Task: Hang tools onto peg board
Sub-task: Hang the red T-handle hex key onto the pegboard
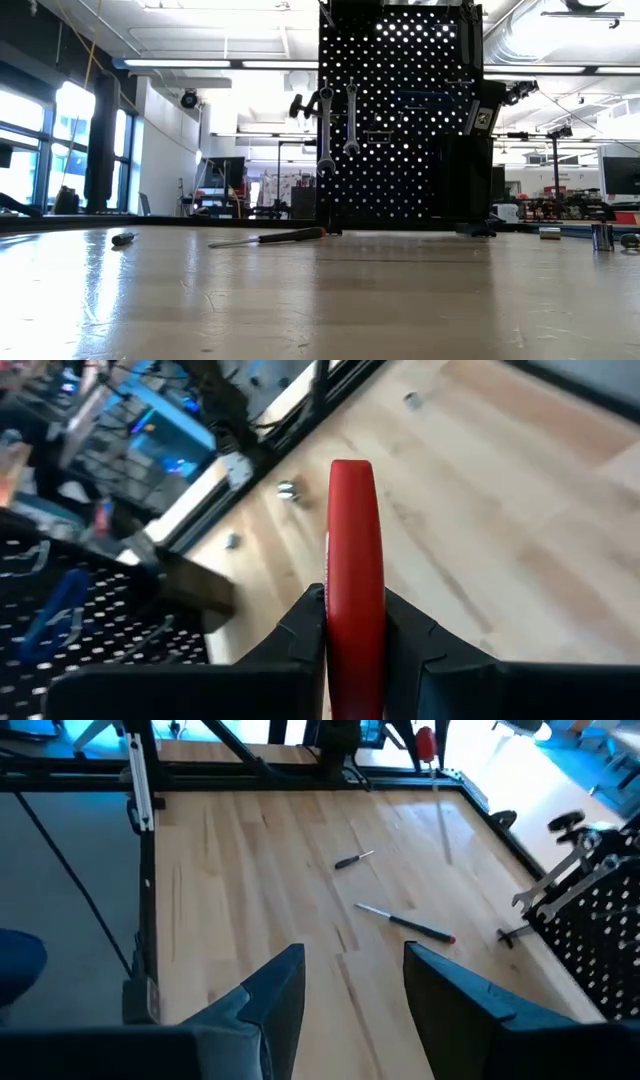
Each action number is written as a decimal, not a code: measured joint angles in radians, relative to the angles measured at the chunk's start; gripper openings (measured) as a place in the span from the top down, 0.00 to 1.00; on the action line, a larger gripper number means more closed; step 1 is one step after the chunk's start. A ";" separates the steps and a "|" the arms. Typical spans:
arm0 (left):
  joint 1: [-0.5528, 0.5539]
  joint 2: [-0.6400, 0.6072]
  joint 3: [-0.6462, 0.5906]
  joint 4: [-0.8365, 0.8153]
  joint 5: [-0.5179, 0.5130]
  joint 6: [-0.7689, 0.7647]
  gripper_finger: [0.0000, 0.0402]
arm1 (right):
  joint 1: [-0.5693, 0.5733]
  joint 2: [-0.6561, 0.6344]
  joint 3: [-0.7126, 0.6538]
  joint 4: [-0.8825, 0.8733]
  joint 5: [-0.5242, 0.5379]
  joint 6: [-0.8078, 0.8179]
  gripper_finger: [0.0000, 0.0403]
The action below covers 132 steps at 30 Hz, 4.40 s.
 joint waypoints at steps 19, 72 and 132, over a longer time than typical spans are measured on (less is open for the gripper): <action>0.141 0.129 0.000 0.236 0.021 0.212 0.90 | 0.032 0.006 -0.140 0.001 -0.315 0.325 0.59; 0.144 0.165 -0.001 0.243 0.236 0.244 0.90 | -0.412 0.007 -0.201 0.371 0.008 -0.562 0.59; 0.202 -0.267 -0.114 -0.253 0.178 -0.186 0.40 | -0.180 -0.245 -0.202 0.002 0.309 -0.230 0.90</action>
